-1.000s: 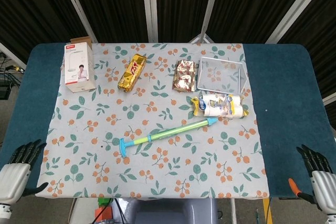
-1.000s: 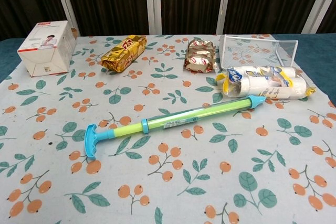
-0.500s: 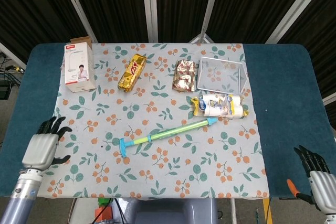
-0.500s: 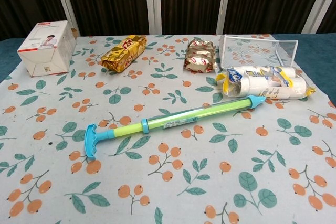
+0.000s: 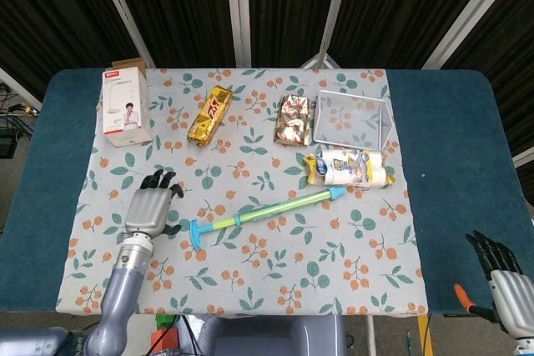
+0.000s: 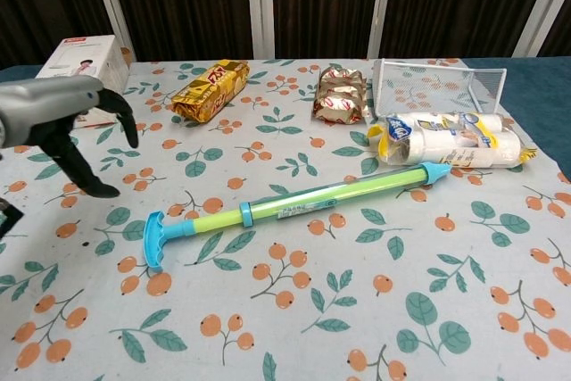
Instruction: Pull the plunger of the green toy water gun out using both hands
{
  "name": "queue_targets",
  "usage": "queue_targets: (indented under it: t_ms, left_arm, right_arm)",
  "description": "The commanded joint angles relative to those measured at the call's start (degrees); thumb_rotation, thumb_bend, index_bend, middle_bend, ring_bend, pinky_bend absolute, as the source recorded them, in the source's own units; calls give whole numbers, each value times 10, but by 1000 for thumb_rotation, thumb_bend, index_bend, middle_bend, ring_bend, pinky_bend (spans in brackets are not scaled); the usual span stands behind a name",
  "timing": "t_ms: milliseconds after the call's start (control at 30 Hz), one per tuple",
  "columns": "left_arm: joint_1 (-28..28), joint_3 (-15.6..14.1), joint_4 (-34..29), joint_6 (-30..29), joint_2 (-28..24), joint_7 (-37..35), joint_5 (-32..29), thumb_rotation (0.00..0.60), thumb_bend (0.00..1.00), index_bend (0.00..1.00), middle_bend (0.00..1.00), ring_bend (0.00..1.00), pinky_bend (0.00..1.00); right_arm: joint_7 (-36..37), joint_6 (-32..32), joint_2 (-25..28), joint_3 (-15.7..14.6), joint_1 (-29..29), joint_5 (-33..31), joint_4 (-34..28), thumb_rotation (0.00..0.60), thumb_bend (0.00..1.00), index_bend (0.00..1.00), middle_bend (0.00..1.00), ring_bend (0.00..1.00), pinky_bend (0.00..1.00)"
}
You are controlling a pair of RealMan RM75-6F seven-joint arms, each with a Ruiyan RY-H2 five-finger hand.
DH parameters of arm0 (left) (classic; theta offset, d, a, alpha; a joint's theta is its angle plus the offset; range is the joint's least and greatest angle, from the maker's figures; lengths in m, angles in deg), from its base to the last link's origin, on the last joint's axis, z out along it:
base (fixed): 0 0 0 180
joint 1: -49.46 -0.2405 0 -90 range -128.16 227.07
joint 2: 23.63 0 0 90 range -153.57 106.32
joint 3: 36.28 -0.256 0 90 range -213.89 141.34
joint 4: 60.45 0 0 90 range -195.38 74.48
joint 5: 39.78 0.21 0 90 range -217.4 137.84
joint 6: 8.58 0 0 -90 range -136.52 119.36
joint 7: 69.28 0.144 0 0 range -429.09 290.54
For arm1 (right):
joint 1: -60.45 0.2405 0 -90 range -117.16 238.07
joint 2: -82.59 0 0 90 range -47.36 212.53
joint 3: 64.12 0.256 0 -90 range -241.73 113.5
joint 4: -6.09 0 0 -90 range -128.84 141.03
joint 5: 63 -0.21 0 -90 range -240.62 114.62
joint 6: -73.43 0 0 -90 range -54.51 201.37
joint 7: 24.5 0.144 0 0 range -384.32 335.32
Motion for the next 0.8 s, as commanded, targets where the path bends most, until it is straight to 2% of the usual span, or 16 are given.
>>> queue_targets:
  t_ms: [33, 400, 800]
  left_arm:
    - [31, 0, 29, -24, 47, 19, -22, 600, 262, 388, 104, 0, 112]
    - [64, -10, 97, -55, 138, 26, -39, 600, 328, 416, 110, 0, 112]
    - [73, -35, 129, -60, 175, 30, -41, 600, 335, 421, 109, 0, 112]
  right_arm:
    - [1, 1, 0, 0, 1, 0, 0, 600, 387, 0, 0, 0, 0]
    - [7, 0, -1, 0, 1, 1, -1, 600, 387, 0, 0, 0, 0]
    - [7, -2, -2, -1, 1, 4, 1, 600, 387, 0, 0, 0, 0]
